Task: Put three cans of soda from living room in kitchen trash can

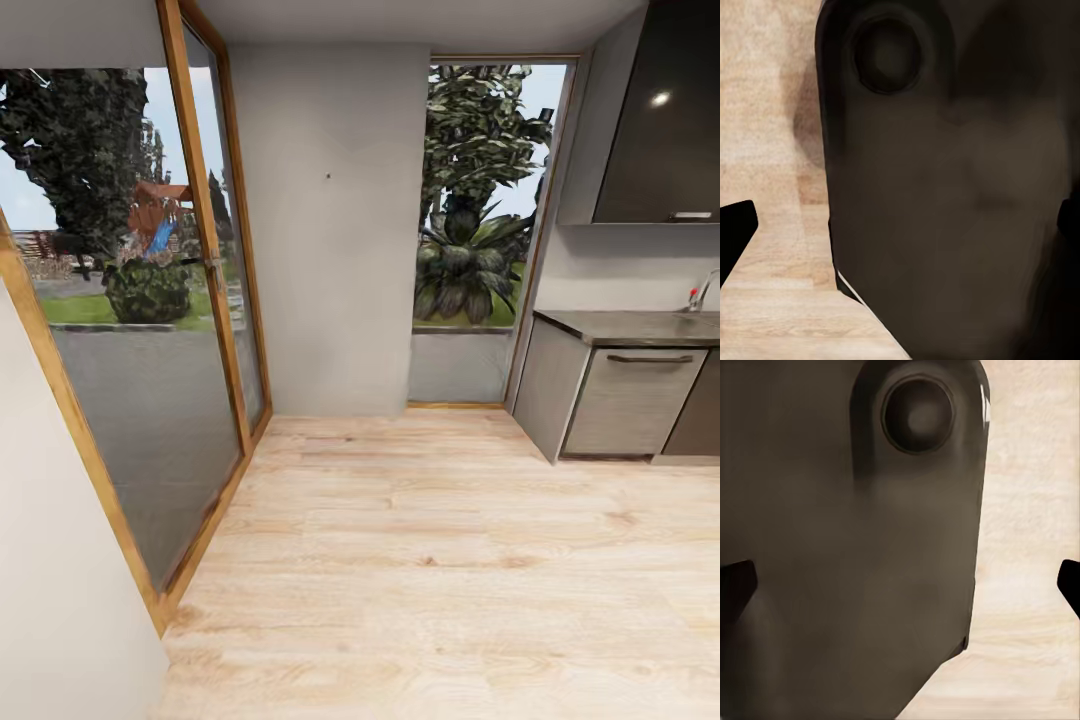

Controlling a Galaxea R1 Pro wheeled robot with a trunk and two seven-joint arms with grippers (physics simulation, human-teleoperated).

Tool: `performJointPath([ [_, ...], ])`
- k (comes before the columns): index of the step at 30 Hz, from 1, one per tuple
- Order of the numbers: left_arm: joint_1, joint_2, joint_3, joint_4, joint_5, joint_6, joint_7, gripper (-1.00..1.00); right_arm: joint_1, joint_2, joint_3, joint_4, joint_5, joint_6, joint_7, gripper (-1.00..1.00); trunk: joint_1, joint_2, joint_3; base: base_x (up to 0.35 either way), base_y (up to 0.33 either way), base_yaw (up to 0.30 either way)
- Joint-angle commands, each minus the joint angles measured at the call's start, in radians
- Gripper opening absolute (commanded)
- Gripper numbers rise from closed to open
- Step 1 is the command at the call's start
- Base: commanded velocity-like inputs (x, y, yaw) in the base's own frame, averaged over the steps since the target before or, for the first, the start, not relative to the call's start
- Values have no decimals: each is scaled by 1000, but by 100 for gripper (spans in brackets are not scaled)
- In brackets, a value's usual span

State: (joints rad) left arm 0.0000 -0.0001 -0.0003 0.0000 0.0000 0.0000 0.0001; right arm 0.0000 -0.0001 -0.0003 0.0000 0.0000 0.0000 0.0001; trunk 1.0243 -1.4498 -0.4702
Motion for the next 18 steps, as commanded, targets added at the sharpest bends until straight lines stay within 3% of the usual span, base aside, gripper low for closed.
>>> performJointPath([
  [1,0,0,0,0,0,0,0,100,0,0,0,0,0,0,0,100,1,0,0,0,0,0],
  [4,3,-12,2,-17,-5,-5,-16,100,-9,10,7,7,1,5,6,100,1,0,0,0,0,0],
  [18,3,-12,2,-20,-5,-5,-16,100,-9,10,7,7,1,5,6,100,1,0,0,0,0,0],
])
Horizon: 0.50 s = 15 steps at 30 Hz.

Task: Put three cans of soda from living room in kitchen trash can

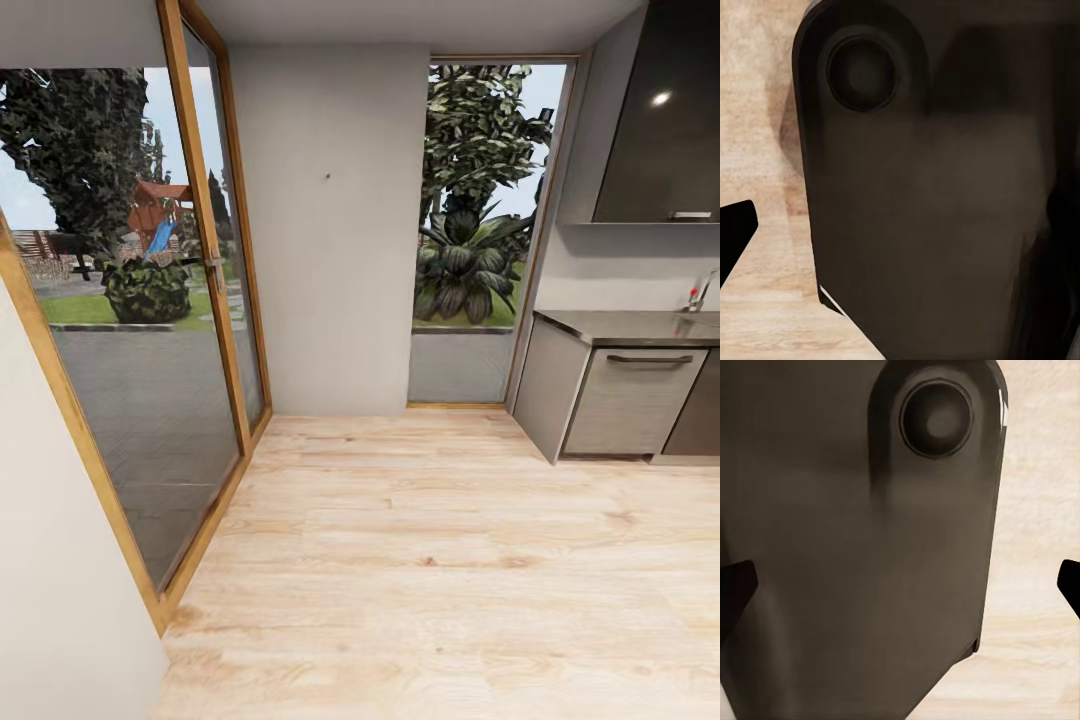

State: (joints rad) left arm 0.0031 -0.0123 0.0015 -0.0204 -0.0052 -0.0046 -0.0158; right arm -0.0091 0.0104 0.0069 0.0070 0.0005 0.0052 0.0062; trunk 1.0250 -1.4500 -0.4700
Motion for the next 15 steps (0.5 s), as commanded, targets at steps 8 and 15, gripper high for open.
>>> performJointPath([
  [8,6,28,15,-28,5,22,-28,100,-29,-26,-2,-25,4,18,24,100,0,0,0,0,0,0],
  [15,7,130,159,-885,8,172,-1001,100,-176,-88,-3,-502,4,32,549,100,0,0,0,0,0,0],
])
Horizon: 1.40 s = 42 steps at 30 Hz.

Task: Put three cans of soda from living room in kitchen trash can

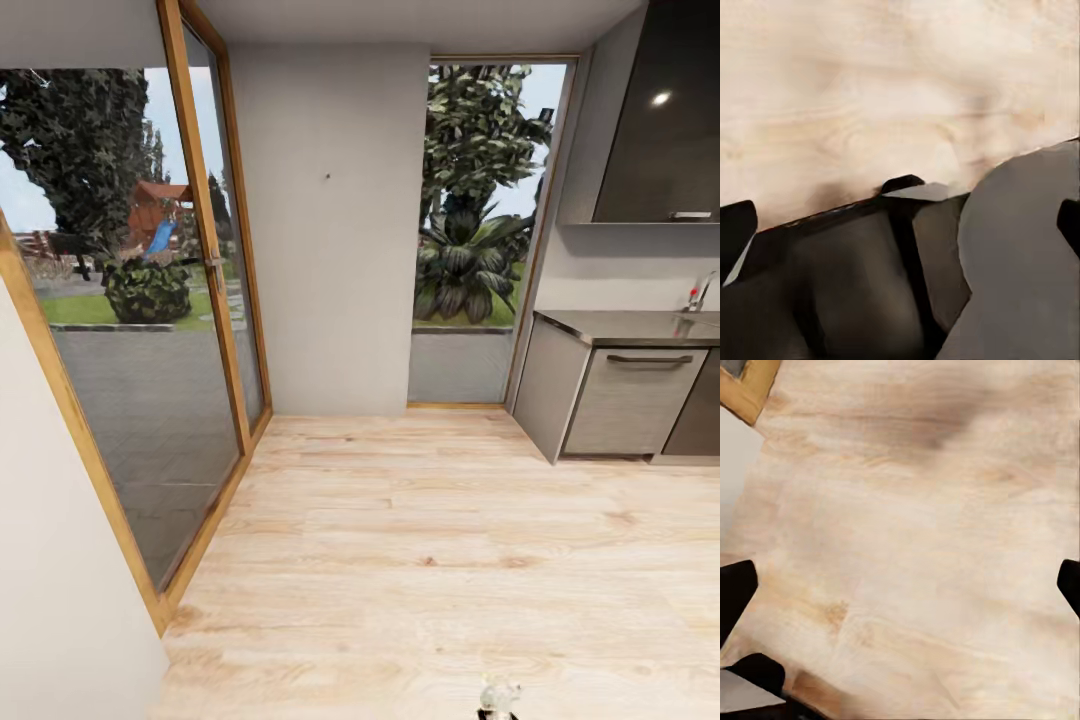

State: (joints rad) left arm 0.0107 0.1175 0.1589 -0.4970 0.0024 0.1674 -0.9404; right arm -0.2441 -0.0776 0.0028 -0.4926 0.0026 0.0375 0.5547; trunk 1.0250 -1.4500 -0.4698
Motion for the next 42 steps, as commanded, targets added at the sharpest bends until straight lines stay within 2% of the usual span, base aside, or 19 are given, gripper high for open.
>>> performJointPath([
  [1,0,1,20,-419,0,2,-85,100,58,-5,1,-17,3,0,3,100,0,0,0,0,0,0],
  [3,0,2,53,-432,0,5,-97,100,57,-12,1,-37,3,-1,6,100,0,0,0,0,0,0],
  [4,0,2,53,-432,0,5,-97,100,57,-12,1,-37,3,-1,6,100,0,0,0,0,0,0],
  [9,0,3,101,-443,-1,9,-112,100,57,-21,0,-62,3,-3,10,100,0,0,0,0,0,0],
  [11,0,4,117,-420,-1,10,-117,100,57,-25,0,-70,3,-3,11,100,0,0,0,0,0,0],
  [18,0,5,135,-396,-1,9,-119,100,57,-33,0,-73,4,-4,11,100,0,0,0,0,0,0],
  [22,0,5,164,-392,0,9,-120,100,57,-60,0,-73,4,-4,11,100,0,0,0,0,0,0],
  [27,0,7,169,-391,1,9,-120,100,57,-65,0,-73,4,-4,10,100,0,0,0,-99,0,0],
  [35,0,8,171,-391,1,9,-120,100,57,-66,0,-72,4,-4,10,100,0,0,0,-294,-12,0],
  [42,0,8,171,-391,1,9,-120,100,57,-67,0,-72,4,-3,12,100,0,0,0,-75,-19,-83],
])
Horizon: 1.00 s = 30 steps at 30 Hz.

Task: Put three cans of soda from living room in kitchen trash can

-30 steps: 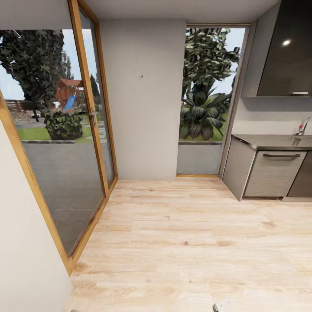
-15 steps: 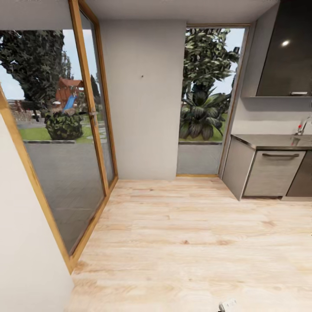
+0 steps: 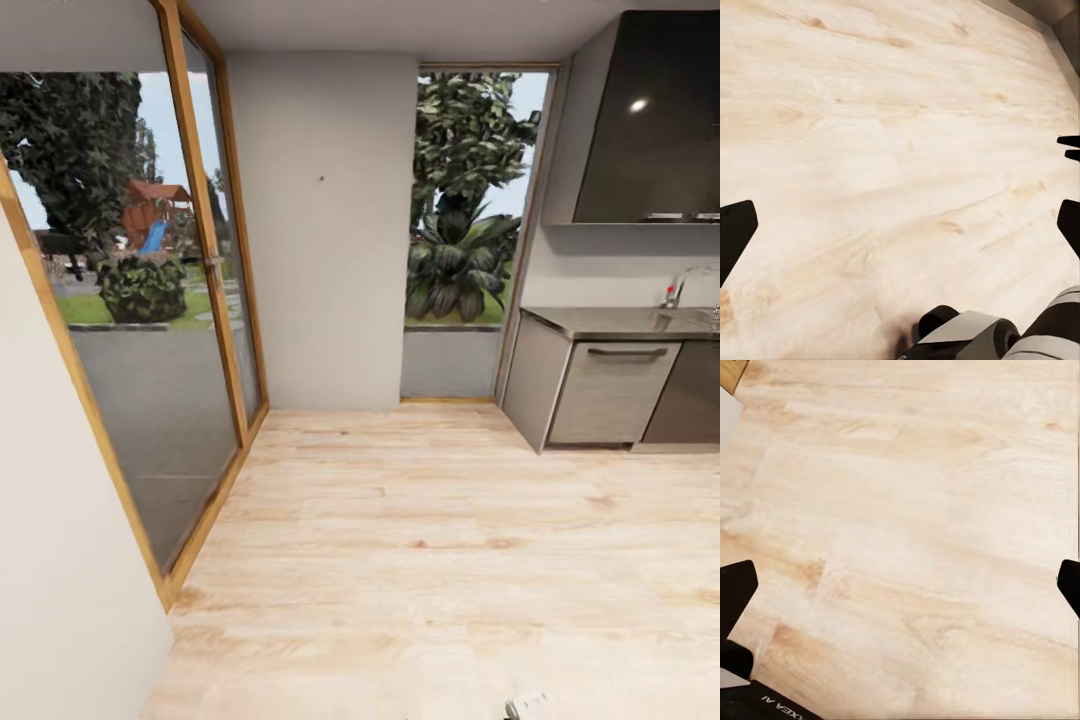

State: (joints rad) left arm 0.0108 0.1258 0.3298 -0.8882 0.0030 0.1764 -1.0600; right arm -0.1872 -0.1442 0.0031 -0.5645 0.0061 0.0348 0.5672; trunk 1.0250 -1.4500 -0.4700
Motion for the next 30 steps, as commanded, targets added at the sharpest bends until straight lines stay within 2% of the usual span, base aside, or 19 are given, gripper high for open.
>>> performJointPath([
  [1,0,0,0,0,0,0,0,100,0,0,0,0,0,1,1,100,0,0,0,-18,-5,-224],
  [30,0,0,0,0,0,0,0,100,0,0,0,0,-1,2,3,100,0,0,0,-1,0,-294],
])
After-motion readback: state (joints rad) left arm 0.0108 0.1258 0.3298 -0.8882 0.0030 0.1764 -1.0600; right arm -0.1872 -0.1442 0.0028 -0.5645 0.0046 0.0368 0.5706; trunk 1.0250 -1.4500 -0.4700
